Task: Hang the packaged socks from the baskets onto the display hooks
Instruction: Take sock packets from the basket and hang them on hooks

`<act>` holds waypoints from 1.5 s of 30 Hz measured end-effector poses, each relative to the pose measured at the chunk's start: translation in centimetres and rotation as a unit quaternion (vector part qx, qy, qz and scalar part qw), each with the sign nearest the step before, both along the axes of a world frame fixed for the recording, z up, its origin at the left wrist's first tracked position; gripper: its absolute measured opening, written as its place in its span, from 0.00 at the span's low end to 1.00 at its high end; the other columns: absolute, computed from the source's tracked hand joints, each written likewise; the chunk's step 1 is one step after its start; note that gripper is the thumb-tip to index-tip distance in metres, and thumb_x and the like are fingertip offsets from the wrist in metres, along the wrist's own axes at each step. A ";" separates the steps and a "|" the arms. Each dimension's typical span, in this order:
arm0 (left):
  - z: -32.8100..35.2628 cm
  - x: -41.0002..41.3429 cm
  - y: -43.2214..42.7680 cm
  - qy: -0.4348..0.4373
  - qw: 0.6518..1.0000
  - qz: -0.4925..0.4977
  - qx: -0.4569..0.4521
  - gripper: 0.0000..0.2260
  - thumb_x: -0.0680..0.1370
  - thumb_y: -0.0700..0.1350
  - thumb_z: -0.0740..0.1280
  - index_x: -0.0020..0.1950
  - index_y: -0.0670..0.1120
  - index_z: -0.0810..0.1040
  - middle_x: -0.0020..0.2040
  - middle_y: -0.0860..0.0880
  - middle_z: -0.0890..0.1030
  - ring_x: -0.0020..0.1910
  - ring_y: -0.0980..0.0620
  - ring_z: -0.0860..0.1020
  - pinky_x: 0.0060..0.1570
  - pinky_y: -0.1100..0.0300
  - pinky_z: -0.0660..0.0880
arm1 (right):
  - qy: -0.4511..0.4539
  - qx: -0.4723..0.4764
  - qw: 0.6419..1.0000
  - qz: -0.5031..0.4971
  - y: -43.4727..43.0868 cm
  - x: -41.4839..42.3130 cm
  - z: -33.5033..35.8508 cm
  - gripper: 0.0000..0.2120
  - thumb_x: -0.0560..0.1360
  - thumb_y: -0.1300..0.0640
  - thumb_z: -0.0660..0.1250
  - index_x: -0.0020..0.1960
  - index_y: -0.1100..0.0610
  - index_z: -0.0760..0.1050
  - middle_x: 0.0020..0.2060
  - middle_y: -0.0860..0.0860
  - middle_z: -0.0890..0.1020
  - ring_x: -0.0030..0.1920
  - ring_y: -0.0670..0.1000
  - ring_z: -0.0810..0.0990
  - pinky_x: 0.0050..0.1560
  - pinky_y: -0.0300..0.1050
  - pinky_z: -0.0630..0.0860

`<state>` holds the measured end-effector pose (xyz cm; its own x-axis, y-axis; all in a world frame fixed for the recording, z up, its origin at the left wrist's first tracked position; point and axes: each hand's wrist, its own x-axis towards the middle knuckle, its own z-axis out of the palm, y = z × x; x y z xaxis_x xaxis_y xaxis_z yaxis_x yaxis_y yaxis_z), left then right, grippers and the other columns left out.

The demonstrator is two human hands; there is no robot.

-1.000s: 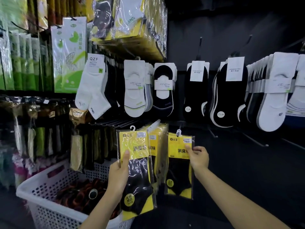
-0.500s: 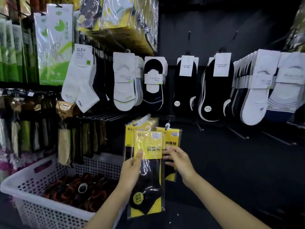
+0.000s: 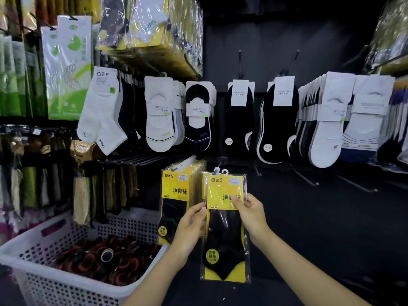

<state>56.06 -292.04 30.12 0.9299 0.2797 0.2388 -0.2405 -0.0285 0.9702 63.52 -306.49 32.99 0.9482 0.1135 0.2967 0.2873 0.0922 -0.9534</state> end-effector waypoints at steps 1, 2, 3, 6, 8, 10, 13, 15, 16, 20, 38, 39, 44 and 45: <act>0.0 0.1 0.1 0.000 1.000 0.006 -0.008 0.13 0.80 0.50 0.61 0.64 0.52 0.72 0.50 0.50 0.83 0.48 0.53 0.82 0.42 0.64 0.79 | -0.004 -0.012 1.000 0.001 0.4 0.3 0.2 0.03 0.77 0.58 0.66 0.49 0.53 0.78 0.45 0.50 0.85 0.47 0.48 0.84 0.52 0.43 0.79; -0.1 0.2 0.2 0.000 1.000 0.013 -0.014 0.13 0.80 0.50 0.61 0.64 0.52 0.71 0.51 0.47 0.83 0.48 0.52 0.82 0.43 0.63 0.79 | -0.010 -0.031 0.999 0.001 0.8 0.6 0.3 0.02 0.77 0.58 0.66 0.48 0.53 0.78 0.45 0.50 0.85 0.47 0.49 0.83 0.51 0.42 0.79; -0.1 0.4 0.4 0.000 1.000 0.021 -0.017 0.13 0.80 0.50 0.61 0.65 0.52 0.71 0.51 0.45 0.82 0.47 0.52 0.81 0.44 0.62 0.78 | -0.013 -0.048 0.999 -0.002 1.3 0.8 0.4 0.02 0.77 0.58 0.67 0.47 0.52 0.78 0.45 0.50 0.85 0.47 0.49 0.83 0.49 0.41 0.78; -0.7 1.2 1.2 0.000 0.999 0.048 -0.014 0.15 0.80 0.50 0.61 0.67 0.52 0.71 0.53 0.46 0.81 0.51 0.54 0.79 0.56 0.56 0.75 | 0.017 -0.068 0.997 -0.026 2.8 1.7 0.0 0.06 0.76 0.57 0.68 0.49 0.60 0.79 0.47 0.57 0.84 0.49 0.57 0.83 0.52 0.51 0.80; -1.1 1.9 1.5 0.008 0.999 0.053 -0.005 0.16 0.80 0.50 0.61 0.68 0.51 0.70 0.55 0.47 0.80 0.55 0.53 0.79 0.57 0.57 0.75 | 0.060 -0.051 0.996 -0.047 3.4 2.5 -0.6 0.13 0.76 0.57 0.68 0.52 0.66 0.78 0.51 0.63 0.82 0.54 0.63 0.80 0.58 0.59 0.76; -1.6 2.6 1.5 0.012 0.998 0.054 0.007 0.15 0.81 0.50 0.60 0.67 0.53 0.70 0.52 0.55 0.79 0.50 0.63 0.78 0.46 0.70 0.74 | 0.099 -0.025 0.993 -0.057 3.7 3.2 -1.0 0.16 0.75 0.54 0.70 0.54 0.65 0.78 0.53 0.60 0.82 0.56 0.62 0.80 0.59 0.57 0.76; -2.4 3.7 1.3 0.029 0.998 0.052 0.029 0.18 0.81 0.50 0.59 0.71 0.51 0.67 0.59 0.55 0.76 0.50 0.65 0.75 0.42 0.73 0.71 | 0.135 -0.010 0.987 -0.086 3.7 4.1 -1.7 0.17 0.72 0.49 0.72 0.52 0.62 0.78 0.51 0.55 0.81 0.55 0.56 0.79 0.56 0.49 0.76; -3.2 4.2 1.2 0.047 0.996 0.054 0.049 0.20 0.81 0.50 0.59 0.73 0.48 0.65 0.66 0.52 0.73 0.54 0.63 0.72 0.42 0.76 0.70 | 0.159 -0.001 0.983 -0.096 3.3 4.4 -2.5 0.15 0.73 0.50 0.72 0.52 0.60 0.78 0.52 0.54 0.81 0.55 0.55 0.78 0.58 0.51 0.76; -3.7 4.4 1.2 0.052 0.996 0.055 0.053 0.21 0.81 0.50 0.59 0.73 0.48 0.65 0.67 0.51 0.72 0.56 0.62 0.71 0.45 0.75 0.69 | 0.169 0.002 0.981 -0.097 2.9 4.5 -3.2 0.13 0.74 0.52 0.71 0.52 0.60 0.78 0.53 0.55 0.81 0.56 0.55 0.78 0.59 0.51 0.76; -7.0 3.8 1.0 0.081 0.995 0.040 0.050 0.21 0.81 0.49 0.60 0.73 0.46 0.64 0.70 0.47 0.70 0.65 0.54 0.69 0.57 0.65 0.66 | 0.190 -0.019 0.977 -0.099 0.5 3.3 -7.2 0.10 0.76 0.57 0.68 0.55 0.60 0.77 0.53 0.56 0.81 0.56 0.55 0.79 0.61 0.52 0.75; -38.9 -14.6 -3.1 0.405 0.911 0.069 -0.029 0.07 0.77 0.32 0.64 0.52 0.41 0.74 0.44 0.50 0.82 0.54 0.43 0.80 0.49 0.55 0.76 | 0.438 -0.357 0.824 0.048 -15.1 -14.6 -42.7 0.29 0.73 0.51 0.72 0.67 0.60 0.66 0.62 0.54 0.73 0.63 0.54 0.73 0.56 0.41 0.69; -39.5 -14.9 -2.8 0.418 0.905 0.079 -0.015 0.07 0.76 0.35 0.67 0.52 0.43 0.74 0.43 0.50 0.81 0.53 0.43 0.80 0.45 0.55 0.77 | 0.437 -0.347 0.827 0.061 -15.2 -14.7 -43.3 0.30 0.72 0.53 0.73 0.68 0.60 0.64 0.63 0.53 0.71 0.62 0.53 0.72 0.56 0.40 0.68; -41.2 -13.6 -1.5 0.521 0.846 0.107 0.030 0.34 0.73 0.48 0.72 0.72 0.39 0.61 0.66 0.39 0.71 0.64 0.37 0.72 0.57 0.46 0.74 | 0.425 -0.320 0.844 0.076 -14.8 -14.2 -45.8 0.31 0.67 0.60 0.77 0.64 0.56 0.64 0.57 0.48 0.69 0.59 0.46 0.68 0.58 0.39 0.67; -41.3 -13.3 -1.4 0.520 0.848 0.093 0.025 0.32 0.72 0.49 0.73 0.70 0.40 0.63 0.64 0.40 0.72 0.62 0.38 0.73 0.57 0.45 0.74 | 0.418 -0.333 0.842 0.076 -14.8 -14.2 -46.4 0.30 0.66 0.60 0.78 0.61 0.54 0.64 0.56 0.47 0.69 0.60 0.47 0.68 0.59 0.40 0.67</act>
